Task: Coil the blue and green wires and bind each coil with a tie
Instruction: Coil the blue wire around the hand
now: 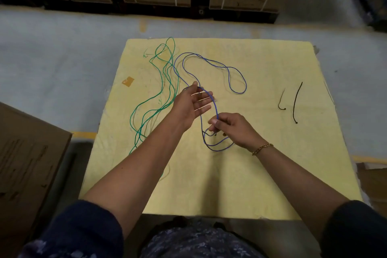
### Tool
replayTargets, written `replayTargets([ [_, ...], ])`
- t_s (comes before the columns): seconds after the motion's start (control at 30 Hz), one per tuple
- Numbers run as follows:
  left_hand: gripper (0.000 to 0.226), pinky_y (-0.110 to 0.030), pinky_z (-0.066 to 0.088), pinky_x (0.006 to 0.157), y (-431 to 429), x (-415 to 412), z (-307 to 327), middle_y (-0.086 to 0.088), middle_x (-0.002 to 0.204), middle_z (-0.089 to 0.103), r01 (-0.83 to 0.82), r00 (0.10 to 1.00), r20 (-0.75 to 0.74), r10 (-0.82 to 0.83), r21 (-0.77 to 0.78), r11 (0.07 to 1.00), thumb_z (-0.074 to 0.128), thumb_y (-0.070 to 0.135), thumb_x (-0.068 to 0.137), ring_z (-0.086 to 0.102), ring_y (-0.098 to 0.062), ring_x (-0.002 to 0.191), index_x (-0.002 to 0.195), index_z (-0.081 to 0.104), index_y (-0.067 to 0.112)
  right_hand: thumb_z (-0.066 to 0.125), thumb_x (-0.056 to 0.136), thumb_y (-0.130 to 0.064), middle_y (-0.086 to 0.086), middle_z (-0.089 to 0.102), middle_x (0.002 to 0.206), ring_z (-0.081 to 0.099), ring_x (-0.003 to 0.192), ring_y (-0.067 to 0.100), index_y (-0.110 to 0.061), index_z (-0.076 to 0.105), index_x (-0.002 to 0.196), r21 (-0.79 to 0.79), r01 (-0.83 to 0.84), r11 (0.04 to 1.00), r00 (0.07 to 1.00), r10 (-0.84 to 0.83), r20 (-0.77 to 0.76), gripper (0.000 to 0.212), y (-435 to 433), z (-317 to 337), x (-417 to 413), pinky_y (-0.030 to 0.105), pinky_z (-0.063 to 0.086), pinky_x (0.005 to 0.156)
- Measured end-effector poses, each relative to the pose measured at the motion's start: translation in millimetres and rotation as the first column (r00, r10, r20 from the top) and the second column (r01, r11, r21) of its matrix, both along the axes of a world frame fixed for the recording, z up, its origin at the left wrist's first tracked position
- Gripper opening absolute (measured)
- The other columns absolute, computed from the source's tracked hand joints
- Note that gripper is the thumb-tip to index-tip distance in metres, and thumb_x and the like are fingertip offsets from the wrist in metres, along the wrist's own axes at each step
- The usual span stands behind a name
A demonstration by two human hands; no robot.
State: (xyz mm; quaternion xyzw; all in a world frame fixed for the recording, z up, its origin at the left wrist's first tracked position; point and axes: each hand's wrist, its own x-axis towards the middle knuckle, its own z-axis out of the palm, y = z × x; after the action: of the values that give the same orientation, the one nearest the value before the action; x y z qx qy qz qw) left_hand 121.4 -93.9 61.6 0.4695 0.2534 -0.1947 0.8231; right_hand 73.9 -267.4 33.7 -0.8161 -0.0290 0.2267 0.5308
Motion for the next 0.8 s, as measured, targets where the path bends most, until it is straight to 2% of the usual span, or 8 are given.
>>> replayTargets([
  [0.1, 0.058, -0.039, 0.049, 0.092, -7.3, -14.6, -0.1, -0.003, 0.102, 0.076, 0.317, 0.940, 0.048, -0.338, 0.240, 0.917, 0.036, 0.067, 0.098, 0.070, -0.021, 0.097, 0.107, 0.066, 0.018, 0.060, 0.100, -0.026, -0.001, 0.077, 0.084, 0.071, 0.074, 0.013, -0.020, 0.073, 0.091, 0.094, 0.085, 0.992, 0.996, -0.087, 0.010, 0.016, -2.9, 18.3, 10.3, 0.020, 0.049, 0.057],
  [0.2, 0.075, -0.038, 0.044, 0.100, -14.2, -38.0, -4.5, -0.001, 0.102, 0.077, 0.566, 0.767, 0.044, -0.640, 0.425, 0.707, 0.024, 0.078, 0.094, 0.071, -0.018, 0.103, 0.110, 0.069, 0.021, 0.063, 0.098, -0.019, -0.001, 0.072, 0.076, 0.068, 0.066, 0.015, -0.005, 0.072, 0.099, 0.173, 0.190, 0.966, 0.981, -0.192, -0.002, 0.017, -7.8, 32.5, 19.9, 0.021, 0.046, 0.050],
  [0.37, 0.032, -0.038, 0.051, 0.075, -21.4, -60.6, 4.3, -0.009, 0.073, 0.065, 0.547, 0.721, 0.111, -0.684, 0.515, 0.660, 0.053, 0.041, 0.102, 0.065, -0.022, 0.067, 0.100, 0.063, 0.012, 0.068, 0.094, -0.021, 0.005, 0.072, 0.079, 0.066, 0.063, 0.018, -0.001, 0.072, 0.106, 0.235, 0.221, 0.947, 0.975, -0.207, -0.080, 0.024, -12.9, 44.9, 25.2, 0.026, 0.051, 0.053],
  [0.47, 0.019, -0.033, 0.042, 0.066, -23.1, -58.5, 14.9, -0.001, 0.071, 0.054, 0.511, 0.682, 0.015, -0.731, 0.705, 0.491, 0.055, 0.031, 0.099, 0.050, -0.018, 0.061, 0.087, 0.063, 0.019, 0.061, 0.098, -0.022, 0.001, 0.076, 0.090, 0.069, 0.070, 0.017, -0.011, 0.071, 0.113, 0.149, 0.168, 0.974, 0.986, -0.166, -0.028, 0.020, -17.9, 52.5, 29.3, 0.025, 0.050, 0.059],
  [0.57, 0.031, -0.026, 0.030, 0.053, -19.2, -57.1, 38.5, 0.003, 0.060, 0.040, 0.617, 0.636, 0.013, -0.772, 0.592, 0.518, 0.051, 0.026, 0.100, 0.033, -0.015, 0.055, 0.072, 0.054, 0.014, 0.052, 0.095, -0.002, -0.008, 0.065, 0.128, 0.069, 0.100, 0.011, -0.028, 0.058, 0.133, 0.064, 0.108, 0.992, 0.971, -0.119, 0.207, 0.047, -28.0, 59.2, 38.1, 0.029, 0.052, 0.078],
  [0.63, 0.046, -0.024, 0.019, 0.046, -17.7, -58.9, 55.5, 0.002, 0.053, 0.024, 0.705, 0.606, 0.083, -0.791, 0.403, 0.583, 0.046, 0.031, 0.103, 0.020, -0.016, 0.048, 0.061, 0.042, 0.013, 0.054, 0.093, 0.003, -0.014, 0.049, 0.145, 0.054, 0.124, 0.006, -0.035, 0.056, 0.137, -0.063, -0.074, 0.995, 0.934, 0.091, 0.347, 0.058, -29.4, 66.8, 42.5, 0.025, 0.048, 0.092],
  [0.73, 0.057, -0.028, 0.028, 0.049, -16.0, -63.7, 66.6, -0.002, 0.047, 0.019, 0.782, 0.567, 0.148, -0.811, 0.213, 0.586, 0.045, 0.037, 0.103, 0.028, -0.020, 0.043, 0.052, 0.036, 0.013, 0.062, 0.096, -0.007, -0.012, 0.052, 0.144, 0.047, 0.130, 0.001, -0.031, 0.071, 0.116, -0.155, -0.295, 0.943, 0.879, 0.332, 0.343, 0.032, -22.3, 75.3, 50.8, 0.016, 0.038, 0.095],
  [0.8, 0.051, -0.034, 0.045, 0.066, -14.3, -63.8, 69.7, -0.009, 0.045, 0.036, 0.809, 0.514, 0.117, -0.850, 0.264, 0.525, 0.045, 0.033, 0.101, 0.052, -0.028, 0.051, 0.057, 0.048, 0.010, 0.062, 0.098, -0.016, -0.012, 0.065, 0.129, 0.055, 0.119, -0.003, -0.027, 0.075, 0.107, -0.192, -0.322, 0.927, 0.870, 0.370, 0.325, 0.019, -16.9, 78.6, 53.1, 0.013, 0.037, 0.093],
])
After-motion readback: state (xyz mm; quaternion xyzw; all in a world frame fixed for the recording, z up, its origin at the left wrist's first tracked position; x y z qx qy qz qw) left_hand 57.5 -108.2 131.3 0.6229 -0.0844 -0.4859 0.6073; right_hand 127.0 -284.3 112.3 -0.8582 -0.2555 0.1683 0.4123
